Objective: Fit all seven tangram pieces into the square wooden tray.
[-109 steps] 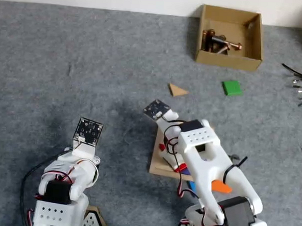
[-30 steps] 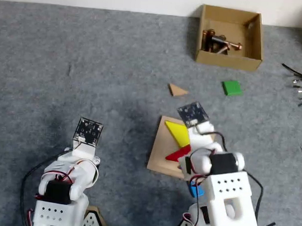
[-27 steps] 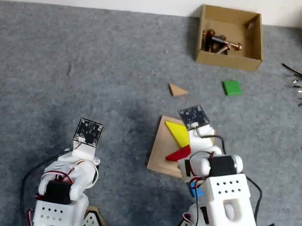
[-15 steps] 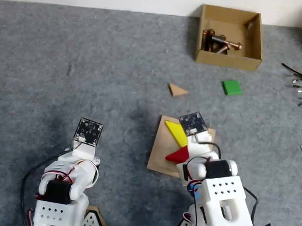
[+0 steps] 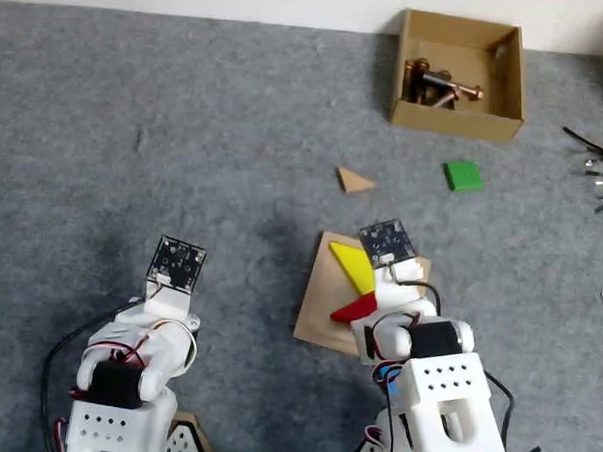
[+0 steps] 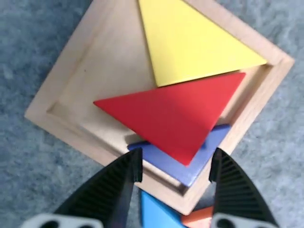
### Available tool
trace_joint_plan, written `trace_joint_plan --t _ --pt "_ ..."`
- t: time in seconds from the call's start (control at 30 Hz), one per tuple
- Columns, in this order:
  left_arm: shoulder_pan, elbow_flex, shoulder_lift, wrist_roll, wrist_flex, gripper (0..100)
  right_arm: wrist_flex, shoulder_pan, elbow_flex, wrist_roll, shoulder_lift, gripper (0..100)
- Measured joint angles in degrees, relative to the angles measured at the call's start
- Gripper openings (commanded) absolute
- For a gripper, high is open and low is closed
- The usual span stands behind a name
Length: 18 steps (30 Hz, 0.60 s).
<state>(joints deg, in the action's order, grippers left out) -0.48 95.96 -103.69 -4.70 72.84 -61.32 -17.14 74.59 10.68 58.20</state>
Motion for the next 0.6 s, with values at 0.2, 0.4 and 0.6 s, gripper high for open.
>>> trace_joint_plan --t 0.2,0.4,0.6 --pt "0.0 0.0 0.0 0.0 0.0 1 0.0 -1.05 0.88 -5.89 0.0 21.7" --pt "0.0 0.0 0.0 0.0 0.0 1 0.18 -1.14 0.88 -13.71 0.0 21.7" --pt "0.0 0.0 0.0 0.0 0.0 1 1.32 -1.14 2.29 -19.43 0.09 21.7"
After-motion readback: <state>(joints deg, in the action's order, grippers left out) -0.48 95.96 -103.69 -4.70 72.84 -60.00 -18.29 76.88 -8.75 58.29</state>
